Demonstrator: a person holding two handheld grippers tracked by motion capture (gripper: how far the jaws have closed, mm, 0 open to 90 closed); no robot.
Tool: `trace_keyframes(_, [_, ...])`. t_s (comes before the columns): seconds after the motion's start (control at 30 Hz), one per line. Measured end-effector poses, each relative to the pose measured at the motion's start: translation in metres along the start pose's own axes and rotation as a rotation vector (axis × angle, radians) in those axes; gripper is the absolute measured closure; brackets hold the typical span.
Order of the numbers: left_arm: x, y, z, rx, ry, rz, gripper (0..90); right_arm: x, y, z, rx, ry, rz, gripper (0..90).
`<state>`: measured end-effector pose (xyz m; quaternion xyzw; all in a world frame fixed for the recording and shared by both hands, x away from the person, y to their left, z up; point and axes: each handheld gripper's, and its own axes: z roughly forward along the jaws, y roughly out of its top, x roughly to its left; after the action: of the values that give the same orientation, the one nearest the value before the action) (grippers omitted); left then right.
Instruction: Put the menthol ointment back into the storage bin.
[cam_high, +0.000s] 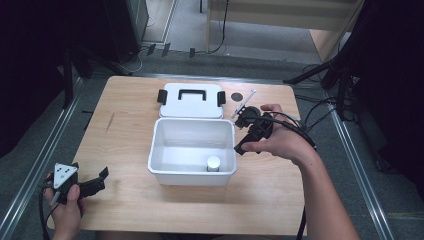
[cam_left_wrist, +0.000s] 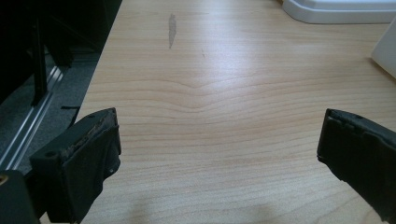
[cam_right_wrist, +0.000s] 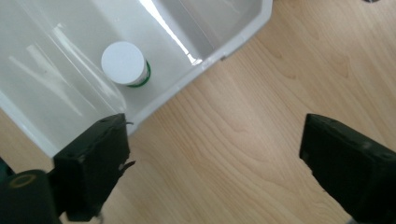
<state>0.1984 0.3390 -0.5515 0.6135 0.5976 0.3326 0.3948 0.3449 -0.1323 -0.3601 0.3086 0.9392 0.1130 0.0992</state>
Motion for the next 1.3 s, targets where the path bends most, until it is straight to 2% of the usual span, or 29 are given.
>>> trace_keyframes(0.07, [0.0, 0.0, 0.0, 0.0, 0.005, -0.001, 0.1, -0.005, -0.006, -0.001, 0.003, 0.016, 0.024, 4.6])
trace_keyframes(0.1, [0.0, 0.0, 0.0, 0.0, 0.007, -0.001, 0.1, -0.008, -0.01, -0.001, -0.008, 0.018, 0.049, 3.5])
trace_keyframes(0.23, [0.0, 0.0, -0.001, -0.005, 0.027, -0.007, 0.1, -0.018, -0.025, 0.002, -0.03, 0.014, 0.099, 2.6])
trace_keyframes(0.77, [0.0, 0.0, 0.0, -0.005, 0.02, -0.005, 0.1, -0.05, -0.108, 0.029, -0.112, 0.01, 0.279, 2.6])
trace_keyframes(1.0, [0.0, 0.0, -0.001, -0.002, 0.023, -0.001, 0.1, -0.057, -0.145, 0.041, -0.209, -0.044, 0.346, 2.6])
trace_keyframes(1.17, [0.0, 0.0, 0.0, -0.004, 0.023, -0.003, 0.1, -0.056, -0.168, 0.057, -0.26, -0.075, 0.382, 2.6])
trace_keyframes(1.3, [-0.001, 0.0, -0.001, -0.004, 0.025, -0.002, 0.1, -0.053, -0.188, 0.072, -0.33, -0.115, 0.421, 1.9])
